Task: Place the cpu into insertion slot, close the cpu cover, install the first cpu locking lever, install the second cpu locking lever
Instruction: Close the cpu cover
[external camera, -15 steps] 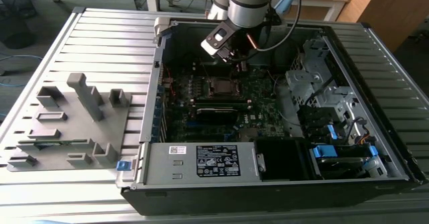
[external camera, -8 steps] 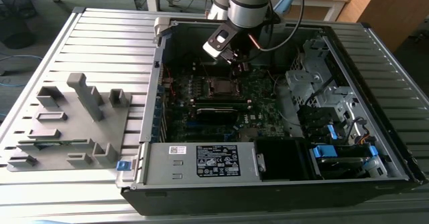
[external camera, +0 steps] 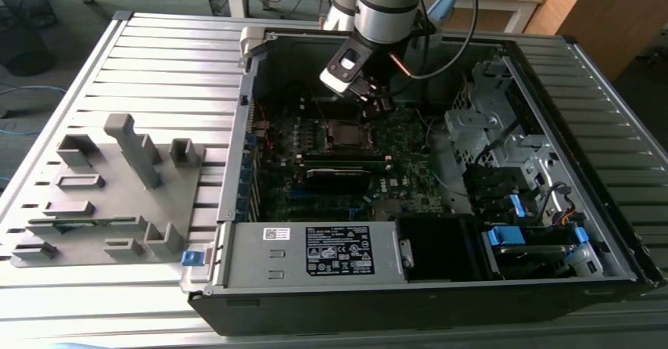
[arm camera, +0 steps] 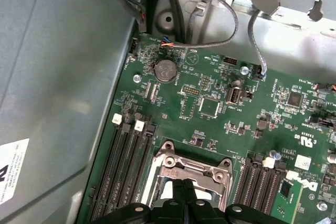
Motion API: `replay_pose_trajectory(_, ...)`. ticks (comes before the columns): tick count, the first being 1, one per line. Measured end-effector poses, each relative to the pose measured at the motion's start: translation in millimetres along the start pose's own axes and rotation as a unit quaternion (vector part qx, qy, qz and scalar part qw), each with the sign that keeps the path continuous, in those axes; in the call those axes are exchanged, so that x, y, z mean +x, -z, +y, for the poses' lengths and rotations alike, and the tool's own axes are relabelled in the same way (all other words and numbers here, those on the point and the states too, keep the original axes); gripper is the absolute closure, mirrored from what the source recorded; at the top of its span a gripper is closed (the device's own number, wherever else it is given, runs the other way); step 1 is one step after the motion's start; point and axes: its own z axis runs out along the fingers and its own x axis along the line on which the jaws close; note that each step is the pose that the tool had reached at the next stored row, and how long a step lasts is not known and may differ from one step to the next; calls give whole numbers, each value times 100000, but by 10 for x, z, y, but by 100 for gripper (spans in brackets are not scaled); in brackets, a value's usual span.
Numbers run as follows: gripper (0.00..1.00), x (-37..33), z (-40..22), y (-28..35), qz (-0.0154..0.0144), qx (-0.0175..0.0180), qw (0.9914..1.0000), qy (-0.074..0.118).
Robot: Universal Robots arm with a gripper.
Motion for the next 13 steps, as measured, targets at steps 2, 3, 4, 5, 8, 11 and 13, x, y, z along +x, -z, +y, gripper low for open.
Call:
replay_pose_trajectory(2,90,0,0,0,3,1,100000,73)
replay_pose_trajectory(3,90,0,0,0,5,1,100000,87)
replay_pose_trajectory(4,90,0,0,0,5,1,100000,98)
replay_pose_trajectory(5,90,0,0,0,5,3,100000,100)
replay_pose_trajectory(8,90,0,0,0,7,1,100000,105)
replay_pose_trajectory(11,90,0,0,0,6,2,100000,113)
replay_pose_trajectory(13,90,0,0,0,7,3,100000,143)
